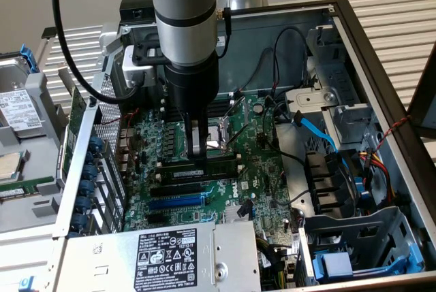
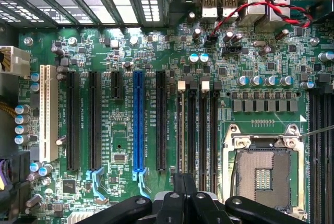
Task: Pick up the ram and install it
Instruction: 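Press down the ram until it locks into place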
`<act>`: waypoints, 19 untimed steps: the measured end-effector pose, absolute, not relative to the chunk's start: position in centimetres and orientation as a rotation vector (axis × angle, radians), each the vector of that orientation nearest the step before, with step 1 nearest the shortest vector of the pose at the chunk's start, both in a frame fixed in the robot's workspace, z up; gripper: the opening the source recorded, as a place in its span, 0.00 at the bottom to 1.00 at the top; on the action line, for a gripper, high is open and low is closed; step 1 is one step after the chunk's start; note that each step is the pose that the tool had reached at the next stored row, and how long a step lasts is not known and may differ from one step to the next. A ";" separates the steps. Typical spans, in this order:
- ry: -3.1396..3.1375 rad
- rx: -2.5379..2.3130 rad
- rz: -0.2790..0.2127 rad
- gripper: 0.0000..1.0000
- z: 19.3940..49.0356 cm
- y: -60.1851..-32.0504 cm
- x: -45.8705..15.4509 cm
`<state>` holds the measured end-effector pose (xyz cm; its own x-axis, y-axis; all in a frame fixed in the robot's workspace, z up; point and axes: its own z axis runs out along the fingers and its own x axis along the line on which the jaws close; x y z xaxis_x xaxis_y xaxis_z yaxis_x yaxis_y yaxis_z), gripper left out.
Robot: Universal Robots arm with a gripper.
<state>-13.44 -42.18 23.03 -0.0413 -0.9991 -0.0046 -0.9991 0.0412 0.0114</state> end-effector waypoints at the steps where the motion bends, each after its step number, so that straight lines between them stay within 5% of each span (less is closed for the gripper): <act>1: -2.263 2.172 -0.018 0.11 23.0 -42.2 -13.4; 19: -2.264 2.173 -0.016 0.11 23.0 -42.2 -13.6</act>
<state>-13.58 -42.20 22.99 -0.0412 -0.9991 -0.0045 -0.9991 0.0412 0.0095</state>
